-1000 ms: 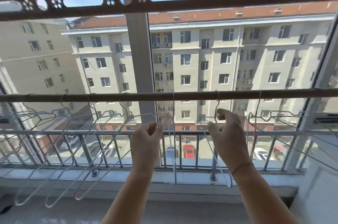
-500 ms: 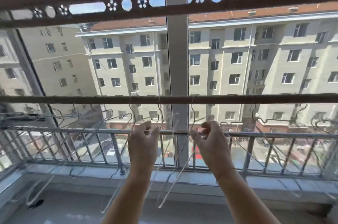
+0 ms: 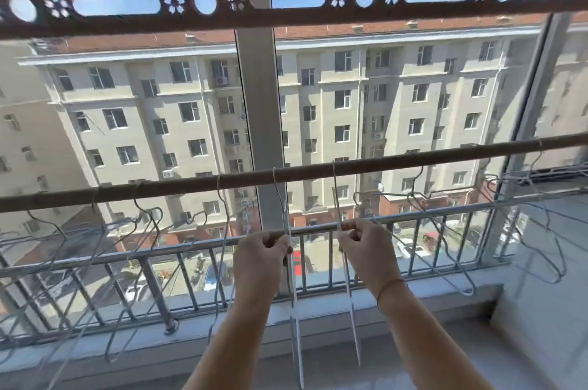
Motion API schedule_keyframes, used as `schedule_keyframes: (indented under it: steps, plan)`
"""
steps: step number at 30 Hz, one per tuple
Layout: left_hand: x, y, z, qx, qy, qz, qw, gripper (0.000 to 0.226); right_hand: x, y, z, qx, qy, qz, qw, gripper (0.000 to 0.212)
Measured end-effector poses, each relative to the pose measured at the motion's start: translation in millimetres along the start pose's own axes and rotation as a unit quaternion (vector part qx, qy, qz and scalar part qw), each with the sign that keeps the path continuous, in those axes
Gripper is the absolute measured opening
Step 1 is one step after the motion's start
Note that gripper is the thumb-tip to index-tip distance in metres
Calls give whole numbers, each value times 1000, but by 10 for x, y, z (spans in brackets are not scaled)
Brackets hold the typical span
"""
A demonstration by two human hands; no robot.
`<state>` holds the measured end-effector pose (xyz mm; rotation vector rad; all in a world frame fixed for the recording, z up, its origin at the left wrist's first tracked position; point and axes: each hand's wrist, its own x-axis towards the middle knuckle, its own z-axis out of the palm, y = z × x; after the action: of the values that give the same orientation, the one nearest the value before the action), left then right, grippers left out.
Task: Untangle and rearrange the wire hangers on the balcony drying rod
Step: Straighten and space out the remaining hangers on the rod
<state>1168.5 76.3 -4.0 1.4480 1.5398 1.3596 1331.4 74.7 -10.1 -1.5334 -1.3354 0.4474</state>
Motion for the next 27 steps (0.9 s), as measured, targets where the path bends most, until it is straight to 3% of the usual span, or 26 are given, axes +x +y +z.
schedule_keyframes:
  steps: [4, 7, 11, 14, 17, 21, 27]
  plan:
    - [45, 69, 137, -15, -16, 1, 1000, 8, 115, 41, -111, -11, 18, -5, 1000, 13]
    - [90, 85, 190, -24, -22, 5, 999, 22, 172, 73, -122, -22, 22, -6, 999, 14]
    - [130, 81, 218, -32, -18, -8, 999, 7, 230, 96, -113, -33, 10, -1, 999, 15]
    - [141, 72, 149, -21, 0, 1, 1000, 14, 255, 83, -106, -48, 13, -3, 999, 15]
    - [109, 57, -78, 6, 58, 43, 997, 20, 212, 3, -86, -70, 40, -17, 997, 23]
    - [52, 26, -547, 50, 165, 117, 978, 18, 20, -338, 29, -53, 88, -118, 988, 28]
    - [213, -239, -1364, 114, 232, 110, 960, 25, -379, -965, 654, -11, -35, -172, 984, 16]
